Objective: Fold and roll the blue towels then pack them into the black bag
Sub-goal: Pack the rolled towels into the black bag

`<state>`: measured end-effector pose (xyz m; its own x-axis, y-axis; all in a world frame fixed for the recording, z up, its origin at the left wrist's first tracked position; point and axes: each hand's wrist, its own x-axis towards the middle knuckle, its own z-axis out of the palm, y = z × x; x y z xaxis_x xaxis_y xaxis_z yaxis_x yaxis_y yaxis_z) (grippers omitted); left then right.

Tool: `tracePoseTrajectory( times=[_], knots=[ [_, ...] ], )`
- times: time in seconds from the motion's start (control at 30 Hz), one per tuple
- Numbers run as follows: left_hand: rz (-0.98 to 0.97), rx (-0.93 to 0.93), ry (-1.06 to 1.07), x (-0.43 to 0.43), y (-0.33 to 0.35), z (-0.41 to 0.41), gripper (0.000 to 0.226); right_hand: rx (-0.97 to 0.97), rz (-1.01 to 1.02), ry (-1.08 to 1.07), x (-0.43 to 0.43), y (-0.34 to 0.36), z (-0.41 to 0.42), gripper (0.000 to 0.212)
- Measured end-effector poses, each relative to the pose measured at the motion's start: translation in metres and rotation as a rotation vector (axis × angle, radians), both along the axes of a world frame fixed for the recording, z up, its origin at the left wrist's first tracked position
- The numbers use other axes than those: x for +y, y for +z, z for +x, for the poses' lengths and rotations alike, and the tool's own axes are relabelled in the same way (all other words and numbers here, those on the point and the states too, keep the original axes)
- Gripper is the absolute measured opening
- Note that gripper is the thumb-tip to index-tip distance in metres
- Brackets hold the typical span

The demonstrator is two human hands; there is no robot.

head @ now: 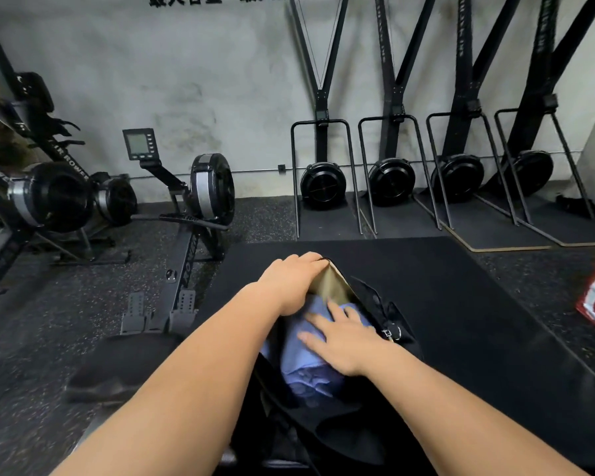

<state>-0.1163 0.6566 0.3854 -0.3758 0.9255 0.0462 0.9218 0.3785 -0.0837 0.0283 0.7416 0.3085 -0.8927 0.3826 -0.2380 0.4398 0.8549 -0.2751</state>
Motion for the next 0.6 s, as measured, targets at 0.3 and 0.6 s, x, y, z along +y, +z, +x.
tracePoseTrajectory(
  times=[0.3,0.6],
  knots=[
    [-0.022,0.008,-0.009,-0.012,-0.002,-0.013,0.083,-0.033,0.007,-0.06,0.013,-0.029,-0.047,0.07],
    [0.309,0.151,-0.255,-0.055,-0.025,0.004,0.07,0.092,0.428,0.15,0.002,0.014,0.006,0.064]
  ],
)
